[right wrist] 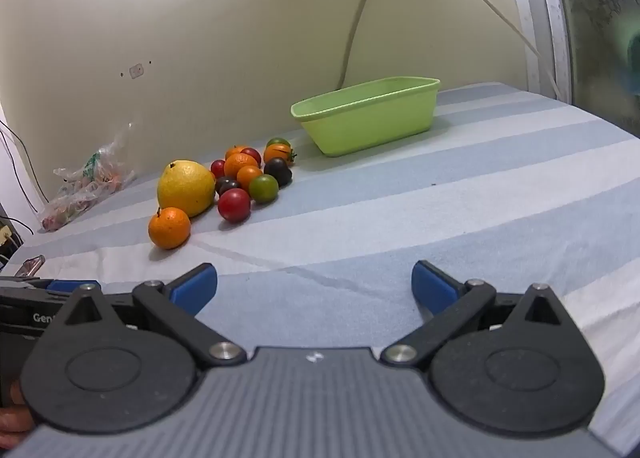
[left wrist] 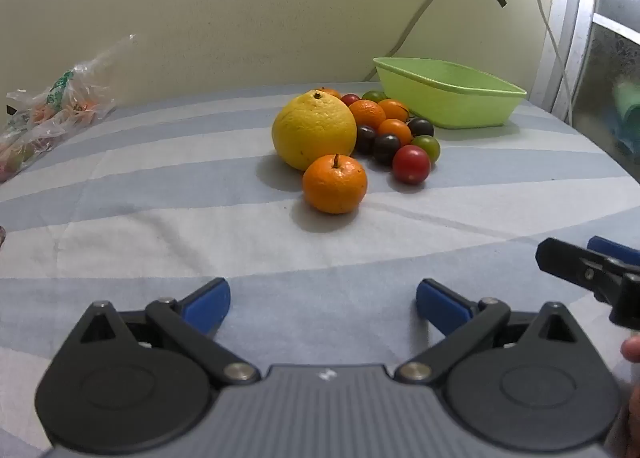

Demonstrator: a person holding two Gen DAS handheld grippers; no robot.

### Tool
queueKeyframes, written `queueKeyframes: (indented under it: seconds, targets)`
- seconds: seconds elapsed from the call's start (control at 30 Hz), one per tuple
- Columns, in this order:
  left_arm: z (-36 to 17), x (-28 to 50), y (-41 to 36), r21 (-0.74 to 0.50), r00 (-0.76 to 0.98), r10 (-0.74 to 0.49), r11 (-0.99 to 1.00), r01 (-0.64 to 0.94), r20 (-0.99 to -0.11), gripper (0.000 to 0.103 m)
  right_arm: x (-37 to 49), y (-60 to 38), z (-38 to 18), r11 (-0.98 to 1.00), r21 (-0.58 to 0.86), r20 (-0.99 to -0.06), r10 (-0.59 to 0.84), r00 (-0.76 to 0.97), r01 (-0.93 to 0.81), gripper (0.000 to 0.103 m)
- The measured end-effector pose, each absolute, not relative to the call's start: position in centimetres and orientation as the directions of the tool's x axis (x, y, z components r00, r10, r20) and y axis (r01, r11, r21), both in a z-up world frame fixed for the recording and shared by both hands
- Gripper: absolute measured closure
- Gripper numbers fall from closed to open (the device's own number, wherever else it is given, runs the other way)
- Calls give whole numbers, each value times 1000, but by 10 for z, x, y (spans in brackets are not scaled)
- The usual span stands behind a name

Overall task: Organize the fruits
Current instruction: 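Move both grippers toward the yellow grapefruit in the fruit pile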

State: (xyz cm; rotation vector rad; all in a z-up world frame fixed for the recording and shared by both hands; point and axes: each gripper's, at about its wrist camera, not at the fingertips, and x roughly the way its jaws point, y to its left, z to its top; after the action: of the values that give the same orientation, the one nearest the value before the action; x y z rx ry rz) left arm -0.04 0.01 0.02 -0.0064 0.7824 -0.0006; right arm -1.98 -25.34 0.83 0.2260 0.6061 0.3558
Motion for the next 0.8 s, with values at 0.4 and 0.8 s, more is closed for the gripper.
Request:
queueKeyframes:
  seconds: [0.4, 0.8]
  targets:
    - [2, -22, 33, -192, 761, -228, 972, 138, -607, 0, -16, -249, 9, 928, 260, -533, 367, 762, -265, 0]
    - [36, -3, 83, -232, 815, -248, 962, 144, -524, 2, 1, -223, 25, 905, 191, -541, 421, 728, -381, 23]
